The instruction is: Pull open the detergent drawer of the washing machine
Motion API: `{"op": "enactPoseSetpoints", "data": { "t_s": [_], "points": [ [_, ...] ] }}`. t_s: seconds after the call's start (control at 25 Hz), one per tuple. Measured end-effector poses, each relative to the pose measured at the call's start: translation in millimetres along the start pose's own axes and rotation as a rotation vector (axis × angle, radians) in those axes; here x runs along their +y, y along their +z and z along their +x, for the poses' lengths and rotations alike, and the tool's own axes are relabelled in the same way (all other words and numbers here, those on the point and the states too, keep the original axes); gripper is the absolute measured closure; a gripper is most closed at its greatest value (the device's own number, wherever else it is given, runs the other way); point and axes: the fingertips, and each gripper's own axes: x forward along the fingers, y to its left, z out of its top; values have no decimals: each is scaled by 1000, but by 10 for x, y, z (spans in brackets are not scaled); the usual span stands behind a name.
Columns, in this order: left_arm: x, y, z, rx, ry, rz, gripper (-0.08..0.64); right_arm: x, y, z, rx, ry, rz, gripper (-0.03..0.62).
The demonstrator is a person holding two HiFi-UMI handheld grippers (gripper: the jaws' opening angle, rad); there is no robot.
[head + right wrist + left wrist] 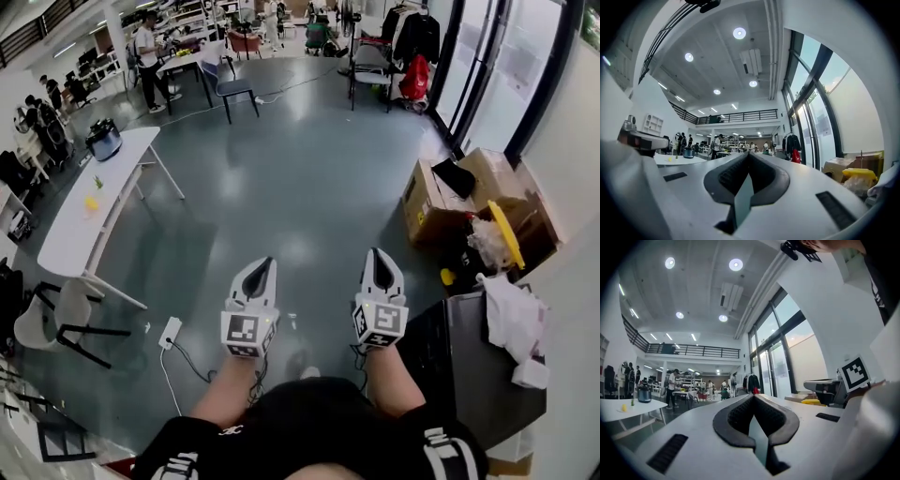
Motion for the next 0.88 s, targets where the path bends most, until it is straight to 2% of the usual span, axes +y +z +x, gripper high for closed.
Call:
{"op": "enactPoseSetpoints", "data": {
  "t_s": [0.2,0.32,0.56,0.72,0.88],
  "points": [
    [-59,6,616,-6,-65,-26,568,-411,-37,257,-4,-86,-13,589],
    [-254,-39,976,3,-126,-42,568,-733,-74,268,2,-149,-24,589],
    [-938,-162,1554,-11,-242,-61,568,-1458,-259,165,14,-234,-56,589],
    [-1570,-401,1970,-35,-370,-68,568,-2084,-493,-111,10,-371,-83,589],
    [-1976,-404,2216,-45,-483,-84,568,-2432,-466,-400,9,-496,-109,589]
  ]
}}
